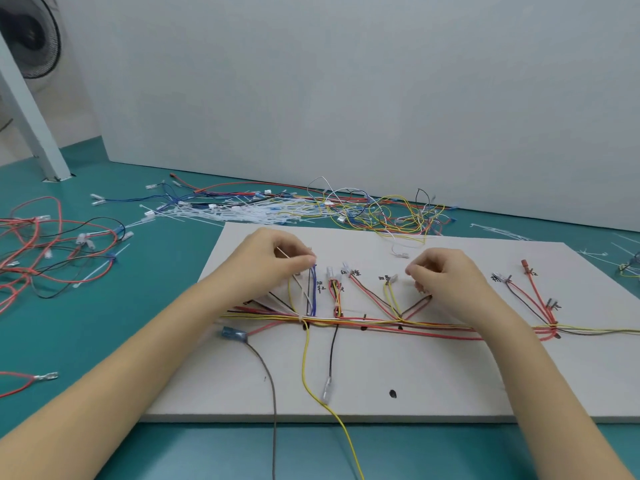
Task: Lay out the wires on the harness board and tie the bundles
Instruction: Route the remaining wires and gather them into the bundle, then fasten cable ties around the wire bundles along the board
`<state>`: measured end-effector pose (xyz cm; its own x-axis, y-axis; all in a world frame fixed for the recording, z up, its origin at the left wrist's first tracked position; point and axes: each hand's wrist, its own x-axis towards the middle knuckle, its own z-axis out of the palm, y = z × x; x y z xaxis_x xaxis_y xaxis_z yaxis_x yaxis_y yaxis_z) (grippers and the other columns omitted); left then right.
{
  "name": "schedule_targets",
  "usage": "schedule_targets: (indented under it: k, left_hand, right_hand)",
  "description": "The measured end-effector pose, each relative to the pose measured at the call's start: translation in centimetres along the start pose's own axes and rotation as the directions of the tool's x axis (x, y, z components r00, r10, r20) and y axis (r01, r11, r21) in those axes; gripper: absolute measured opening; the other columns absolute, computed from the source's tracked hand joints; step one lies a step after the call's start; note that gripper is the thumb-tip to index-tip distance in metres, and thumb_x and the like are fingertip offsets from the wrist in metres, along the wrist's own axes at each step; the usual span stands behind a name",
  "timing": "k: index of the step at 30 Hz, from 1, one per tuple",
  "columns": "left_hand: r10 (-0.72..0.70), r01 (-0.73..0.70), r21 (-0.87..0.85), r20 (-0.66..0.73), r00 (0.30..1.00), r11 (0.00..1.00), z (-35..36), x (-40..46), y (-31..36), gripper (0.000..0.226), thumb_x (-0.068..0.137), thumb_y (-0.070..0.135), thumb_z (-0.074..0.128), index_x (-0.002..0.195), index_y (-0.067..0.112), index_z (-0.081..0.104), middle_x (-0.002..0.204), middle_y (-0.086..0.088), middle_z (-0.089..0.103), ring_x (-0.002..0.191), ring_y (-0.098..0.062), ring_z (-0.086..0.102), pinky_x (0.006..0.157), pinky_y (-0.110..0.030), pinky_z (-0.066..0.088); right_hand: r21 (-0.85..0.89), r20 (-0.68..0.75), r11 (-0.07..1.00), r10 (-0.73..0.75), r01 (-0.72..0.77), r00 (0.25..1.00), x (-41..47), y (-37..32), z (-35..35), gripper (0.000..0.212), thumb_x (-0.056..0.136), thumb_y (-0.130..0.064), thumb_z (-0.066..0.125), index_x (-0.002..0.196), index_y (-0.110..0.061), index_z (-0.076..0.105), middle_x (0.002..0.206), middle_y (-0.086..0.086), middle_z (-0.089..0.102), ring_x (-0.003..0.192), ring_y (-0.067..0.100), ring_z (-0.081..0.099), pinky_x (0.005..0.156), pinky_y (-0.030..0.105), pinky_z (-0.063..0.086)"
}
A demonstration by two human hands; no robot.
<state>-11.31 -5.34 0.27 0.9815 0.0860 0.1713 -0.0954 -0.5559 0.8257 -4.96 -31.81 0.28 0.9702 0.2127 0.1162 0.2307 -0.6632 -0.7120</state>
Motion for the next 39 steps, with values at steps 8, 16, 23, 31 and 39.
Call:
schedule_targets:
  k: [8, 16, 23, 31, 39]
  left_hand:
    - [-0.107, 0.193, 0.415, -0.222, 0.969, 0.889, -5.6, 2.5, -4.7, 0.015, 0.092, 0.025, 0.061, 0.102, 0.023, 0.072, 0.103, 0.002, 0.069, 0.095, -0.016, 0.058, 0.081, -0.031, 0.044]
    - [-0.208, 0.316, 0.478, -0.266, 0.941, 0.819, -6.5, 6.8, -9.3, 0.04, 0.101, 0.019, 0.043, 0.139, 0.006, 0.049, 0.144, -0.017, 0.047, 0.132, -0.036, 0.042, 0.109, -0.042, 0.035]
    - [-0.172, 0.28, 0.398, -0.286, 0.943, 0.874, -7.6, 9.8, -10.4, 0.037, 0.093, -0.008, 0.044, 0.121, 0.003, 0.066, 0.127, -0.019, 0.062, 0.12, -0.033, 0.054, 0.106, -0.038, 0.041]
    - [-0.152, 0.283, 0.374, -0.342, 0.927, 0.883, -9.5, 9.6, -11.7, 0.005, 0.084, 0.009, 0.074, 0.087, 0.01, 0.077, 0.094, -0.011, 0.074, 0.094, -0.024, 0.061, 0.094, -0.035, 0.046]
    - [-0.065, 0.255, 0.334, -0.487, 0.871, 0.907, -9.3, 9.4, -12.2, 0.008, 0.092, 0.014, 0.063, 0.091, 0.012, 0.071, 0.099, -0.011, 0.071, 0.088, -0.022, 0.056, 0.08, -0.032, 0.041]
  right_hand:
    - [-0.228, -0.042, 0.974, -0.004, -0.006, 0.999, 0.2, 0.5, 0.8, 0.012, 0.088, -0.019, 0.056, 0.082, -0.025, 0.064, 0.089, -0.002, 0.065, 0.096, 0.026, 0.056, 0.083, 0.037, 0.049]
    - [-0.34, -0.059, 0.94, -0.026, 0.004, 0.998, 0.0, 0.3, 1.9, 0.01, 0.089, -0.024, 0.054, 0.084, -0.025, 0.063, 0.097, 0.004, 0.06, 0.1, 0.028, 0.052, 0.088, 0.039, 0.046]
    - [-0.339, -0.116, 0.941, -0.032, -0.01, 0.993, -0.1, 0.5, 2.2, 0.013, 0.09, -0.02, 0.051, 0.088, -0.022, 0.064, 0.097, 0.003, 0.057, 0.101, 0.026, 0.047, 0.085, 0.038, 0.044]
    - [-0.346, -0.131, 0.938, -0.03, -0.018, 0.991, -0.1, 0.6, 2.4, 0.015, 0.09, -0.02, 0.05, 0.09, -0.02, 0.065, 0.098, 0.004, 0.057, 0.101, 0.026, 0.044, 0.083, 0.036, 0.043]
    - [-0.328, -0.131, 0.944, -0.01, -0.034, 0.991, 0.0, 0.6, 2.5, 0.014, 0.089, -0.02, 0.05, 0.09, -0.022, 0.064, 0.099, 0.003, 0.057, 0.101, 0.025, 0.044, 0.082, 0.036, 0.041]
